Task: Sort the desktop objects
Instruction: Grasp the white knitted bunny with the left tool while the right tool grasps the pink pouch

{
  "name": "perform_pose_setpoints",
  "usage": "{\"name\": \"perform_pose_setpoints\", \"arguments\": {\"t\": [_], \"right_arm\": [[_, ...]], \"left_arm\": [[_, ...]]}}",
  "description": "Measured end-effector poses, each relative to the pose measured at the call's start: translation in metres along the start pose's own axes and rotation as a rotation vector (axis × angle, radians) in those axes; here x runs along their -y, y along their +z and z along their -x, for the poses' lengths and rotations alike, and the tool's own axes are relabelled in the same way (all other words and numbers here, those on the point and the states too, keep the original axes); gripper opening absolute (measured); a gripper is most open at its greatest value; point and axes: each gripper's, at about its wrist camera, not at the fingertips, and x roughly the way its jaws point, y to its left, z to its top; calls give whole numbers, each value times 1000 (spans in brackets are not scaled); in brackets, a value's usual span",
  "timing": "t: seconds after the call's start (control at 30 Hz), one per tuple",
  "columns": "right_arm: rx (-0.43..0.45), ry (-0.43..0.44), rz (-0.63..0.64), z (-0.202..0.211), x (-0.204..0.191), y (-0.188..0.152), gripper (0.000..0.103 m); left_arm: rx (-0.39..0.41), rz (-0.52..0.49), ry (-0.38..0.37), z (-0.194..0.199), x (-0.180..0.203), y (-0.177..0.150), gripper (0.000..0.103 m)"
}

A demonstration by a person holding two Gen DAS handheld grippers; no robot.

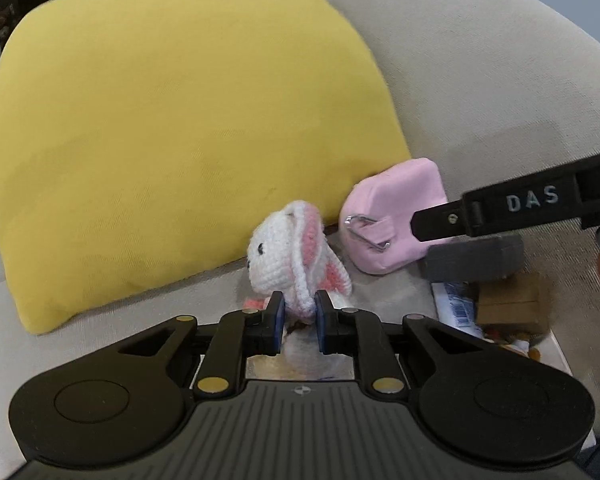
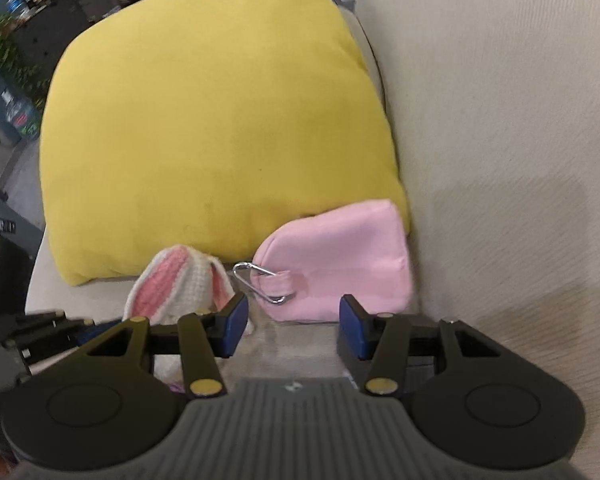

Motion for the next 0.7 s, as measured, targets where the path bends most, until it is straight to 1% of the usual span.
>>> {"name": "perform_pose_setpoints", "arguments": {"t": [0.03,0.13,0.23,0.27,0.37,0.47,0.53,0.57,0.6,0.63,0.67,0.7], "right_arm": [[-1,2,-13,-4,0,1,55],[12,-24,-51,-21,-3,10,70],[32,-71,-102,-36,-8,24,73],[34,-79,-111,-41,-9,27,75],[16,-130,-110,-58,-13,33,76],[-12,-175,-104,-78,-12,32,80],[-13,-191,-92,-84,-10,31,79],[-12,-197,-87,-86,-8,30,77],[-13,-191,-84,-86,-6,30,75],[-12,-182,-87,-83,-4,30,71],[-11,-162,-89,-78,-1,30,64],[-12,-142,-87,-72,1,29,59]], "left_arm": [[1,8,-3,0,-3,1,18],[0,33,-20,2,-11,3,21],[-13,32,-35,1,-18,0,25],[-17,31,-41,-3,-20,-1,29],[-27,34,-62,-7,-23,-2,35],[-22,11,-71,-15,-19,-1,36],[-28,-12,-71,-16,-15,1,38],[-31,-21,-72,-17,-14,1,44],[-40,-24,-83,-18,-13,3,57],[-53,-22,-92,-20,-12,4,60],[-63,-28,-91,-21,-11,5,62],[-67,-44,-77,-22,-8,6,62]]}}
